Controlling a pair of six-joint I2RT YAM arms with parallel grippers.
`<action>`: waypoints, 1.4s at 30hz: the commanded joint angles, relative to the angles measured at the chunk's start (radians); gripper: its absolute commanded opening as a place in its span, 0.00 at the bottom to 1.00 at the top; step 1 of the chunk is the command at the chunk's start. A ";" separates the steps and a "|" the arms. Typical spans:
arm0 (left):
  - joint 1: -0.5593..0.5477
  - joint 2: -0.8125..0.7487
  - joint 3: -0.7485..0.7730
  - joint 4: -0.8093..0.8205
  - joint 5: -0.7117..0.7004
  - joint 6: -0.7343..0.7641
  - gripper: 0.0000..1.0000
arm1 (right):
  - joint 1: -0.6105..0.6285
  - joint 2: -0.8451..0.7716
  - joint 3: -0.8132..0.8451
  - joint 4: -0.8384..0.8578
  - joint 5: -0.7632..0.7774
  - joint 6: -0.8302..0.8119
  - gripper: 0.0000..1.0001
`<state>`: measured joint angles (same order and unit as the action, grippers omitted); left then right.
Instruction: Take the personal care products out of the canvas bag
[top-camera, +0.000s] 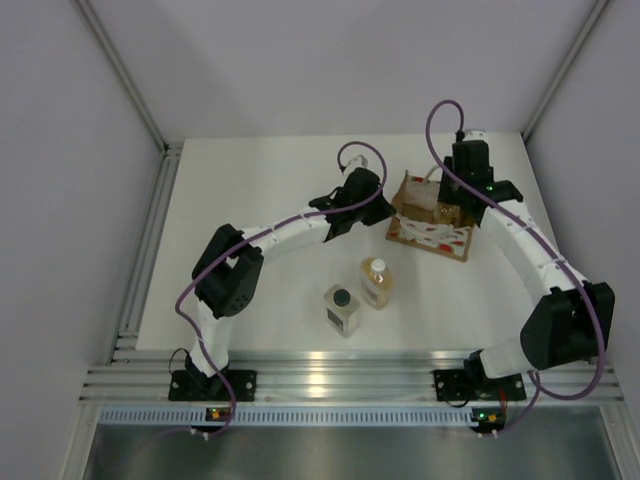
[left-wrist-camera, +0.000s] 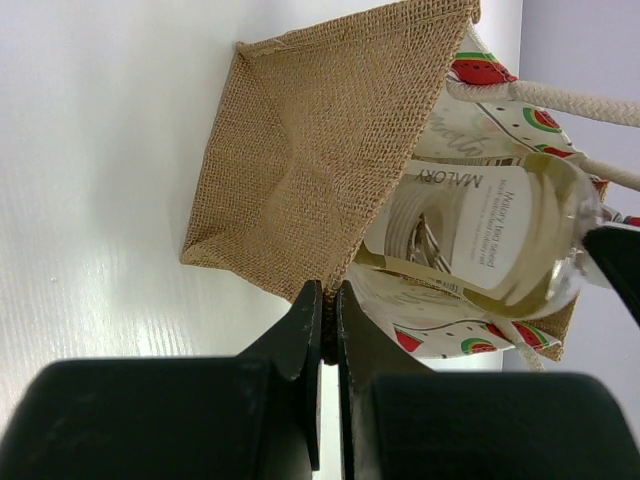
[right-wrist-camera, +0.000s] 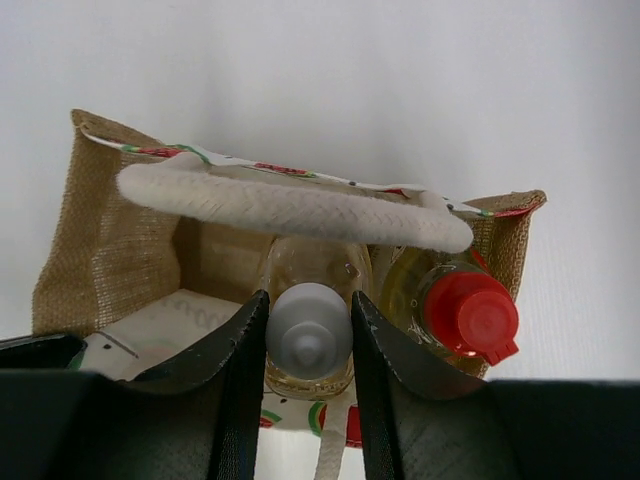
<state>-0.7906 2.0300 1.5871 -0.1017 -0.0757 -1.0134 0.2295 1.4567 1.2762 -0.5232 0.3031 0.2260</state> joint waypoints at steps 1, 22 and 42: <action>0.011 -0.054 -0.007 -0.032 -0.016 0.022 0.00 | 0.027 -0.134 0.060 0.101 -0.022 -0.017 0.00; 0.011 -0.034 0.020 -0.032 -0.019 0.018 0.00 | 0.235 -0.429 0.224 -0.037 -0.122 -0.088 0.00; 0.011 -0.036 0.017 -0.032 -0.019 0.018 0.00 | 0.274 -0.714 -0.179 -0.019 -0.159 0.029 0.00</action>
<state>-0.7891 2.0289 1.5875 -0.1062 -0.0753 -1.0134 0.4946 0.8169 1.1584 -0.7479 0.1799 0.2115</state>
